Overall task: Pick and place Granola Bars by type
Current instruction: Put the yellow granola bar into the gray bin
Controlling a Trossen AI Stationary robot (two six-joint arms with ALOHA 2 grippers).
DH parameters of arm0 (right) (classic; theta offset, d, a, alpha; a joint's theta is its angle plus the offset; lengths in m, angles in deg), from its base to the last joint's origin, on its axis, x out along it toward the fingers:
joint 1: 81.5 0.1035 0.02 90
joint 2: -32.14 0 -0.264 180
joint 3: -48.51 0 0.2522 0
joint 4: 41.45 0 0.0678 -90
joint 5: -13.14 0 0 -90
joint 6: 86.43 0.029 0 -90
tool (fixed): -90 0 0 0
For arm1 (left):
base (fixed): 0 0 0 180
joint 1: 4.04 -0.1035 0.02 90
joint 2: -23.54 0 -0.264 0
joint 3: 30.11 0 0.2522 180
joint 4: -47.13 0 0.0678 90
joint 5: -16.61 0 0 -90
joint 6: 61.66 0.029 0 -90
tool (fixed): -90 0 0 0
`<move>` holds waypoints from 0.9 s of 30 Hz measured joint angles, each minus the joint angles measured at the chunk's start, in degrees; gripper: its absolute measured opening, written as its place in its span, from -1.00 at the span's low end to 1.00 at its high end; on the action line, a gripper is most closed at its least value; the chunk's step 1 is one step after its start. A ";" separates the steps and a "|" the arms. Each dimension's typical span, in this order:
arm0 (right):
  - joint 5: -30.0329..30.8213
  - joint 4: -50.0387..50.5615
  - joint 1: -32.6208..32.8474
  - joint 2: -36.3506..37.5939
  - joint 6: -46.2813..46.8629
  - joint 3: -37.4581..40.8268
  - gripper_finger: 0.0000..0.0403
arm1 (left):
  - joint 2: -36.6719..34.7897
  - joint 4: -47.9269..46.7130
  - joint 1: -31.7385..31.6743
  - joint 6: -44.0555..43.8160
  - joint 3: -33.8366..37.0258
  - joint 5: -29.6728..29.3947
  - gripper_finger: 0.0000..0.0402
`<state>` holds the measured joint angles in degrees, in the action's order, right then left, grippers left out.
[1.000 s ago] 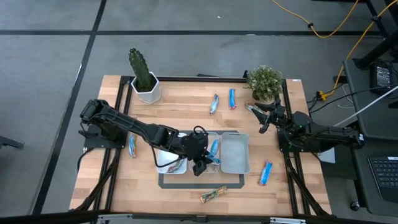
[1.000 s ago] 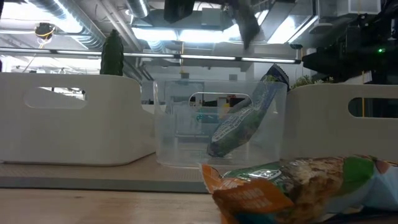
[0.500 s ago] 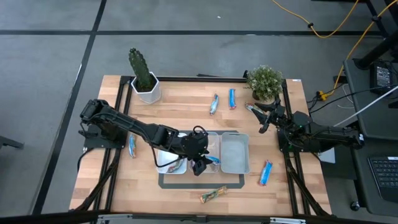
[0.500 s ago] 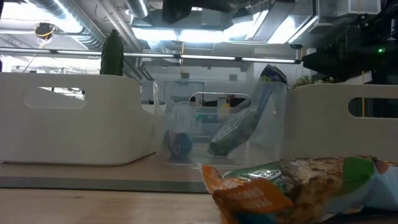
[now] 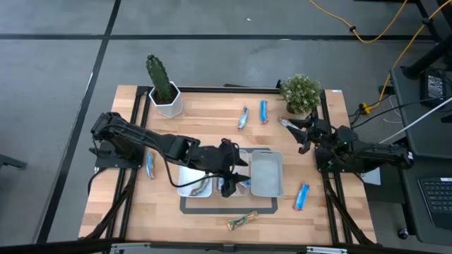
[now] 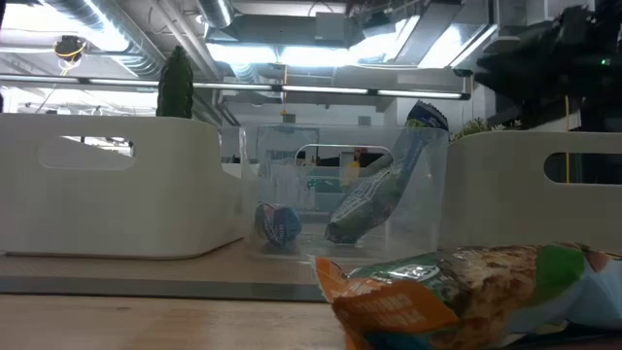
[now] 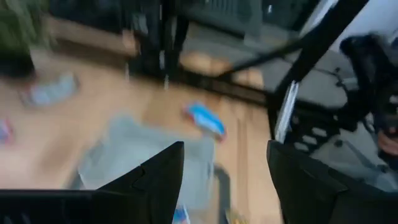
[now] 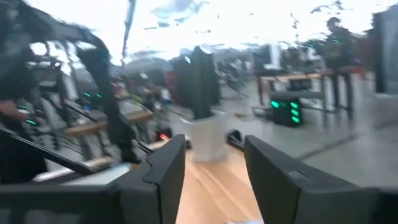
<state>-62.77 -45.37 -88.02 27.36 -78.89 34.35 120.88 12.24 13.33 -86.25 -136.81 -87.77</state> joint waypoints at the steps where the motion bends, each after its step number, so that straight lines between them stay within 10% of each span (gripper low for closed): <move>1: -1.29 -0.86 0.00 0.00 -0.09 0.02 -0.17 | -0.06 -0.07 0.00 2.07 -1.44 -1.72 0.09; 9: -3.77 -4.11 0.01 0.02 -0.17 0.01 -0.17 | -0.06 -4.22 -5.80 6.34 -8.61 -24.60 0.09; 27: -3.68 -5.06 0.00 0.04 -5.05 0.00 -0.17 | 3.38 -27.05 -35.05 -3.75 -9.62 2.33 0.08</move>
<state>-66.45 -50.43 -88.02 27.41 -83.94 34.35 124.26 -14.81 -21.73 -90.00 -146.43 -85.44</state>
